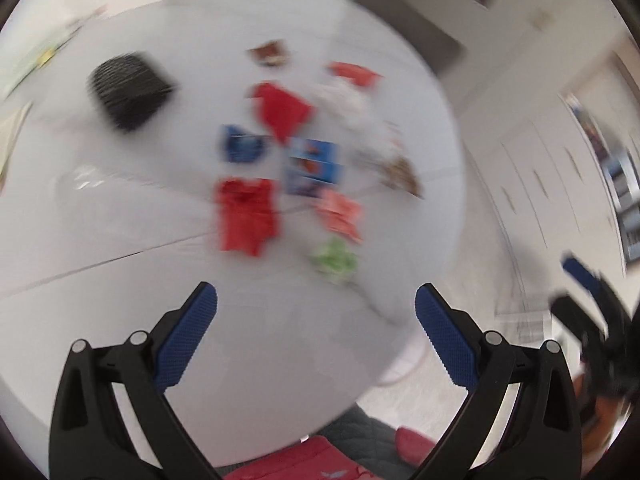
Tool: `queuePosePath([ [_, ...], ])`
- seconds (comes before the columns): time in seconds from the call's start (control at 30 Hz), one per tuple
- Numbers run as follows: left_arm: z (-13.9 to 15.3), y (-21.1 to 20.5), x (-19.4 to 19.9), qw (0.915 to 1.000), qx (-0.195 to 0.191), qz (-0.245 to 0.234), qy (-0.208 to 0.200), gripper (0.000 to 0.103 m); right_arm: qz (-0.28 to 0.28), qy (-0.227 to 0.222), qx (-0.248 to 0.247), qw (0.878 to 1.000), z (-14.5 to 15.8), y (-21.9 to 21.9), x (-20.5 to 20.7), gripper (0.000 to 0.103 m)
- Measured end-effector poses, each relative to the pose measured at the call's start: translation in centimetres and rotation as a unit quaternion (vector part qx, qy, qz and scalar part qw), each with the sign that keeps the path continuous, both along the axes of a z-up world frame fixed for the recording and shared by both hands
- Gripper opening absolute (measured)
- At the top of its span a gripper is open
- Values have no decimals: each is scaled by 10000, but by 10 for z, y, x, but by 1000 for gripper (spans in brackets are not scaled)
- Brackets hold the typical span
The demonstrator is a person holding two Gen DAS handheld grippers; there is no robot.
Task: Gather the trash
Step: 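Move both open grippers back over the table, then grasp the clear water bottle with the left gripper while the right grasps the snack bag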
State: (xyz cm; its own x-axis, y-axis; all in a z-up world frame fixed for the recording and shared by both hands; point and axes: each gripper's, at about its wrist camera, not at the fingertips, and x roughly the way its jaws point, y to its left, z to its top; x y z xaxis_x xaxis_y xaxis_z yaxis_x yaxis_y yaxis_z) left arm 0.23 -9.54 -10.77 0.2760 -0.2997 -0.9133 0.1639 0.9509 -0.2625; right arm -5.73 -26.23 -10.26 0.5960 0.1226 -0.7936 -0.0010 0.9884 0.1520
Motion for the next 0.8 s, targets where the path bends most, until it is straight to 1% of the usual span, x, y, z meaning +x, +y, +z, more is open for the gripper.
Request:
queuePosePath([
  [0.07, -11, 32, 19, 9975, 59, 661, 231, 95, 102, 8, 13, 9999, 0, 14, 12, 101],
  [0.1, -18, 49, 29, 9933, 72, 1087, 397, 95, 151, -2, 21, 9999, 0, 22, 18, 101],
  [0.17, -29, 78, 46, 9822, -9, 1779, 604, 95, 247, -34, 15, 9997, 1, 37, 32, 101],
  [0.2, -37, 95, 54, 9745, 7, 2141, 663, 95, 276, -43, 11, 9996, 1, 43, 38, 101],
  [0.3, -51, 115, 73, 9580, 218, 2738, 819, 95, 304, -19, -33, 9995, 0, 56, 57, 101],
  [0.37, -60, 122, 83, 9477, 416, 3031, 912, 95, 263, -5, -60, 9996, 0, 60, 70, 101],
  [0.4, -66, 125, 89, 9408, 502, 3205, 982, 95, 238, -3, -54, 9997, 0, 62, 75, 101],
  [0.5, -78, 132, 101, 9255, 659, 3527, 1216, 95, 162, 41, -15, 9999, 0, 62, 93, 101],
  [0.6, -87, 133, 107, 9141, 827, 3730, 1356, 95, 146, 33, -43, 9999, 1, 61, 107, 101],
  [0.67, -91, 132, 110, 9081, 959, 3831, 1389, 95, 138, 29, -122, 9998, 1, 61, 117, 101],
  [0.73, -96, 132, 113, 9047, 1021, 3863, 1477, 95, 107, 50, -196, 9997, -3, 60, 127, 101],
  [0.8, -102, 131, 115, 9018, 991, 3892, 1598, 95, 33, 82, -264, 9996, -9, 57, 135, 101],
])
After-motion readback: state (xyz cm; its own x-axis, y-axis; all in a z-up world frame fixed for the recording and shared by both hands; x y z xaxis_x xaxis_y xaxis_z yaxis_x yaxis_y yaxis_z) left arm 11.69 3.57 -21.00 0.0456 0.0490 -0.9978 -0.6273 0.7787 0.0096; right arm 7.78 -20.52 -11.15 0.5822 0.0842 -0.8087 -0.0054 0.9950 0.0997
